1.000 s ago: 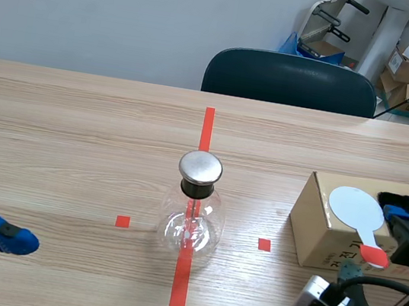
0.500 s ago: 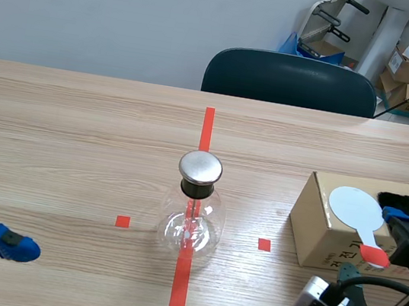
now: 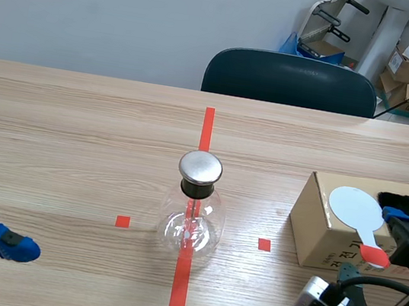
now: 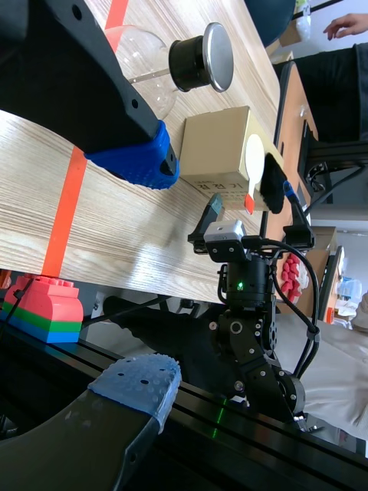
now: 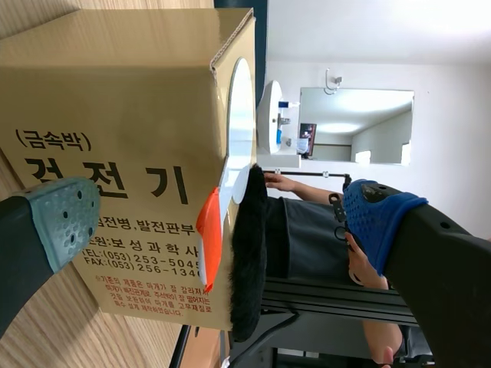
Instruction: Do the electroscope experiment
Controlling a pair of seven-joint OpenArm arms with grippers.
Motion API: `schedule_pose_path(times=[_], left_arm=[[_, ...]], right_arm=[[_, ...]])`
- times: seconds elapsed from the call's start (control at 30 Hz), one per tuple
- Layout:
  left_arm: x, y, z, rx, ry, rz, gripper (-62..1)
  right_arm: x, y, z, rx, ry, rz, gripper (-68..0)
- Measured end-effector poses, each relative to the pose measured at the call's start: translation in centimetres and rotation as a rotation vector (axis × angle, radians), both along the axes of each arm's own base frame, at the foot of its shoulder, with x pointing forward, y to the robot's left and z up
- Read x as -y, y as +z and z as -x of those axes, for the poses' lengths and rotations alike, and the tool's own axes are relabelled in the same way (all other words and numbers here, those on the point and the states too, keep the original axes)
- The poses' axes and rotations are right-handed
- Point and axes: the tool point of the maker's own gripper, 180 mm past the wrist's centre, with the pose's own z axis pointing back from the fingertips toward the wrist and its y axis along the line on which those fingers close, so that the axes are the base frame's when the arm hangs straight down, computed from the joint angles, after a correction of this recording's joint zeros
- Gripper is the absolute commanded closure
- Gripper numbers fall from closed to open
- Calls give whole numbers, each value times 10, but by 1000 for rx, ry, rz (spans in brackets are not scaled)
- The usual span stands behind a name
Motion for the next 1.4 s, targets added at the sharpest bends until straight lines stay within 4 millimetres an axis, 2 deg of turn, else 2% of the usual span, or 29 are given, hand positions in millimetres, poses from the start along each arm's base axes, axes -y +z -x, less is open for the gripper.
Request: schedule_pose_path(times=[1.2,1.4], left_arm=[[0,0,-1,6,4,-3,-469],[0,-11,0,-7,0,-60,-469]], right_arm=[[0,0,0,0,0,0,-679],[0,0,0,0,0,0,-679]])
